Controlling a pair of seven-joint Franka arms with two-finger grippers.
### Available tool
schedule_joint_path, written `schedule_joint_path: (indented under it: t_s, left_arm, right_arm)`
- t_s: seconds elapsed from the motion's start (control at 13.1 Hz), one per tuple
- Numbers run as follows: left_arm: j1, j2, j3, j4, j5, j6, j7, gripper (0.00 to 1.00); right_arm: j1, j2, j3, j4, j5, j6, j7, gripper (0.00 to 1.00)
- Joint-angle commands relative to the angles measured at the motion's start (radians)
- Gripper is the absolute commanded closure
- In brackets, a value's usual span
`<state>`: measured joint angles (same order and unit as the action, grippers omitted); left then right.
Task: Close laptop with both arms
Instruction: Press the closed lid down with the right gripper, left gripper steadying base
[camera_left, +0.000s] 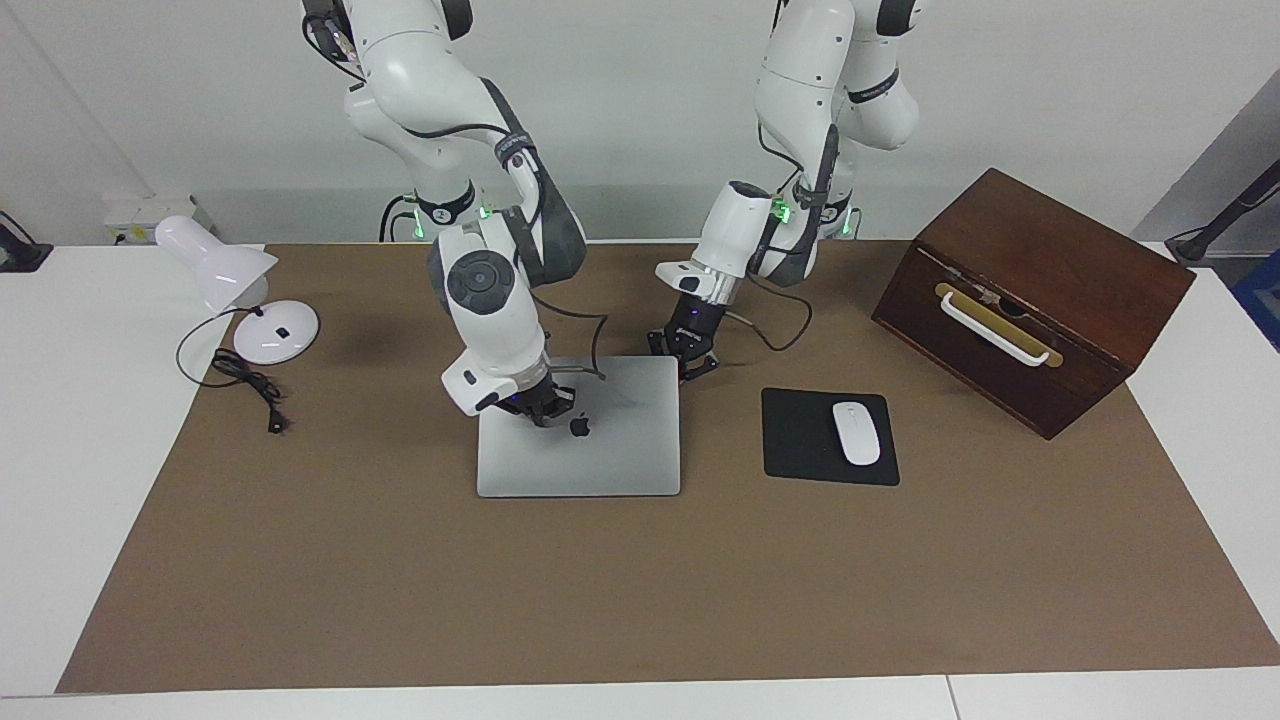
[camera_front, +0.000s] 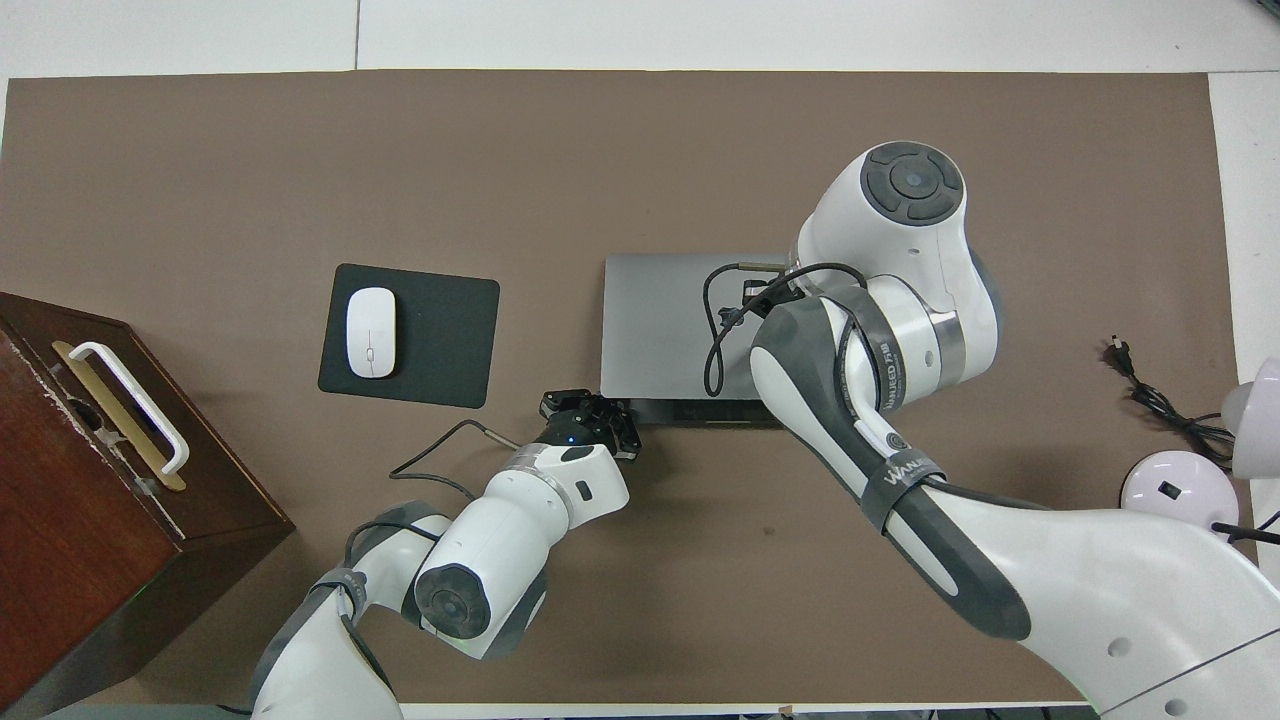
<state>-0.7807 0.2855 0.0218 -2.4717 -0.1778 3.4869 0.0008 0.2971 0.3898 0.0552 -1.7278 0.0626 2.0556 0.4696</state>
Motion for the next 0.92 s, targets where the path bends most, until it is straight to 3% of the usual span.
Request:
schedule_joint_path:
  t_s: [0.0, 0.84]
  left_arm:
    - [0.018, 0.047, 0.006, -0.012, 0.003, 0.012, 0.025, 1.0]
    - [0.018, 0.047, 0.006, -0.01, 0.003, 0.012, 0.025, 1.0]
  right_arm:
    - [-0.013, -0.026, 0.008, -0.044, 0.029, 0.028, -0.035, 1.0]
    - [-0.013, -0.016, 0.008, -0.078, 0.029, 0.078, -0.035, 1.0]
